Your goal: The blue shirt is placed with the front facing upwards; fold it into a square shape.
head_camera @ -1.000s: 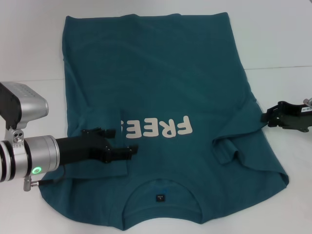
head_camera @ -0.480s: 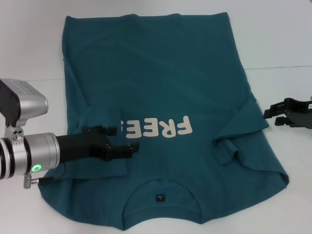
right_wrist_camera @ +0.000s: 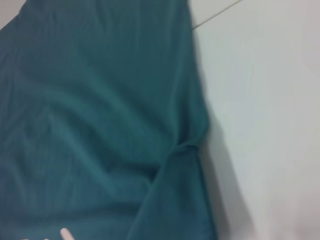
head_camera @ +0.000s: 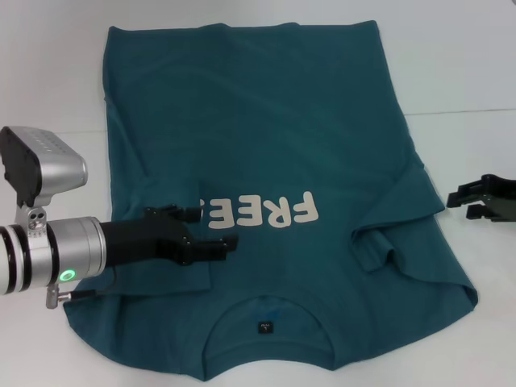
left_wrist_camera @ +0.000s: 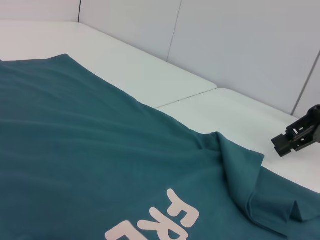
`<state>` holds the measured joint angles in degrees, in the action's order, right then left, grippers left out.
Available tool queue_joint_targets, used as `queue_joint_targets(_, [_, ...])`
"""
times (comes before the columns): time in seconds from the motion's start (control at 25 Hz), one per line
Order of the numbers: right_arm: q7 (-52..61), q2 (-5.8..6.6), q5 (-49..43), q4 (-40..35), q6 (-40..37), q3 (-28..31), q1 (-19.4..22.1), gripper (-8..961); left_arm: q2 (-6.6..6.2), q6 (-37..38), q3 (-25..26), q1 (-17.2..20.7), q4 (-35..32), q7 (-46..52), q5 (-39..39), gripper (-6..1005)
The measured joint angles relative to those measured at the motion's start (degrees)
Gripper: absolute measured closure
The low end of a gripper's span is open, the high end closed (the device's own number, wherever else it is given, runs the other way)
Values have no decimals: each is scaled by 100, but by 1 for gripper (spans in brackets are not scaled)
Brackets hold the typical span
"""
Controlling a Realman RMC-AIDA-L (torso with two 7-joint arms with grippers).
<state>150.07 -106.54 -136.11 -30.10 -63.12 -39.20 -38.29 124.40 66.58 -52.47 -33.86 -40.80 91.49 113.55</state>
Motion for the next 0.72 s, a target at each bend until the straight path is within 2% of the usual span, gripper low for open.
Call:
queue_joint_targets(0.2, [-1, -30, 35, 5, 187, 51, 65, 500, 15, -47, -68, -78, 83, -113, -8, 80])
queue_joint_targets(0.48, [35, -191, 48, 48, 530, 56, 24, 501, 9, -160, -368, -145, 157, -167, -148, 80])
queue_joint_targets(0.72, [85, -314, 120, 60, 763, 62, -48, 502, -3, -203, -387, -125, 142, -167, -166, 80])
